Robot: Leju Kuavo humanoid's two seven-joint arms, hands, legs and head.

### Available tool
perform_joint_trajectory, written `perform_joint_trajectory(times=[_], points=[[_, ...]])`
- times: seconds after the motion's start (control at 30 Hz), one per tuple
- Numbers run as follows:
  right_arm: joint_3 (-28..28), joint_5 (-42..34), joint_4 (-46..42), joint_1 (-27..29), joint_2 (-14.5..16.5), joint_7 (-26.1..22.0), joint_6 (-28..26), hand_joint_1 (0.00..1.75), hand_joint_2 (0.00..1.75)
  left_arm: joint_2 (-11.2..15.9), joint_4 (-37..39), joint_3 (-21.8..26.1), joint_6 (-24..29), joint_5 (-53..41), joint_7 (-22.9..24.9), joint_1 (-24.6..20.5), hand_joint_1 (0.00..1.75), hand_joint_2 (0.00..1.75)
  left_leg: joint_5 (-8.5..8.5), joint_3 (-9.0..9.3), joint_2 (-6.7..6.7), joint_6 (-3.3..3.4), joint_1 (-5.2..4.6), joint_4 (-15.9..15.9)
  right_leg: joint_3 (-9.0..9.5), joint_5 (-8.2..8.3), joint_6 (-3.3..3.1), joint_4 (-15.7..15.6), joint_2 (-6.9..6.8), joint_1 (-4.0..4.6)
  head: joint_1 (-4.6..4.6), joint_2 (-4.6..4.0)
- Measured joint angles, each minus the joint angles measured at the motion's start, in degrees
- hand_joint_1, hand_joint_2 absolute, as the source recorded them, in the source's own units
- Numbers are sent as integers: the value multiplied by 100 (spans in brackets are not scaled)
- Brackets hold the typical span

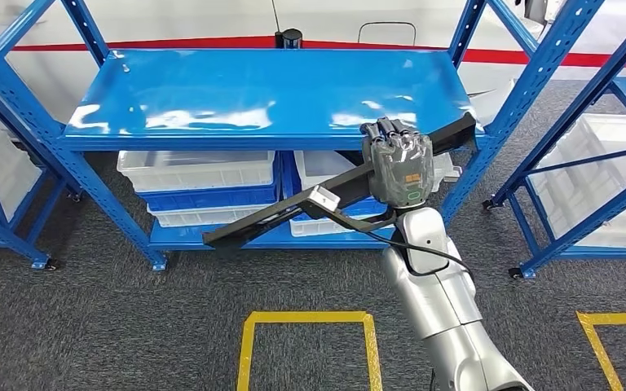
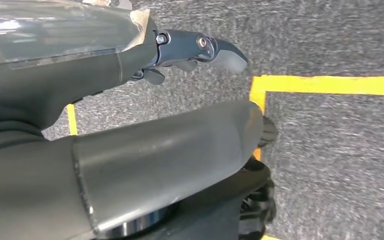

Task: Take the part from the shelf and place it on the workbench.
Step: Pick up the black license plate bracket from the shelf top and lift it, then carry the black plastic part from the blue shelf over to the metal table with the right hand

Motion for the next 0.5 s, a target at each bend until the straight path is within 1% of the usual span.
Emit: perform_joint_trajectory(times=[0.03,0.07,0.1,0.13,0.17,0.2,0.23,0.27,0.3,0.33,0.37,0.4,0.43,0.47,0.5], points=[[0,-5,-87,43,-39,-14,16,175,175,0,1,0,0,9,-11,-1,0,0,54,-69,-1,-5,-8,2,106,45,47,-17,0,0,3,0],[0,-15,-183,79,-79,-26,35,175,175,0,0,0,0,16,-22,-2,0,0,106,-130,-2,-14,-14,4,326,157,90,-271,0,1,3,0],[0,-38,-296,106,-119,-35,61,175,175,-1,-1,0,0,28,-35,-4,0,0,157,-183,-3,-29,-19,9,636,260,108,-694,-1,4,5,0],[1,-69,-413,122,-158,-44,84,175,175,-2,-3,1,1,43,-48,-8,0,0,203,-234,-4,-50,-34,17,961,306,96,-1173,-2,15,6,0],[-1,-114,-537,135,-200,-52,105,175,175,-3,-4,1,5,56,-58,-11,0,0,253,-267,-4,-78,-43,15,1195,327,67,-1538,-2,27,-6,0],[-2,-173,-646,143,-246,-61,123,175,175,-5,-4,2,10,71,-67,-14,0,0,299,-288,-2,-108,-47,15,1320,316,31,-1770,2,37,-12,0],[-4,-240,-739,151,-295,-76,137,175,175,-8,-4,2,16,88,-74,-16,0,0,343,-302,-1,-140,-49,6,1337,313,-5,-1853,6,50,-19,0],[-10,-314,-817,159,-344,-93,147,175,175,-10,-4,3,23,105,-80,-17,0,0,383,-313,-1,-175,-40,-7,1289,354,-42,-1846,9,40,-27,0],[-16,-384,-873,155,-385,-111,155,175,175,-11,-4,4,29,121,-88,-17,0,0,361,-341,-6,-211,-29,15,1263,394,-84,-1858,7,24,-22,0],[-21,-447,-915,150,-413,-127,161,175,175,-13,-4,7,39,138,-95,-16,0,0,242,-389,-12,-250,-18,101,1236,445,-136,-1864,0,10,-33,0],[-26,-501,-938,140,-430,-139,164,175,175,-13,-4,11,52,153,-102,-16,0,0,29,-466,-17,-290,-5,292,1200,504,-178,-1871,-7,-8,-51,0],[-27,-550,-949,127,-443,-152,164,175,175,-12,-4,15,66,168,-108,-17,0,0,-251,-568,-22,-327,11,599,1151,559,-203,-1868,-12,-11,-68,0],[-28,-601,-950,120,-454,-169,161,175,175,-11,-4,19,88,185,-112,-18,0,0,-523,-684,-23,-360,25,989,1082,615,-218,-1862,-14,-10,-87,0],[-28,-652,-942,113,-466,-192,151,175,175,-9,-4,23,109,206,-115,-19,0,0,-702,-778,-24,-387,39,1359,1013,666,-214,-1855,-15,-10,-93,0],[-27,-698,-928,105,-473,-214,139,175,175,-7,-4,30,130,222,-117,-17,0,0,-766,-810,-24,-407,52,1606,944,712,-205,-1843,-16,-10,-95,0]])
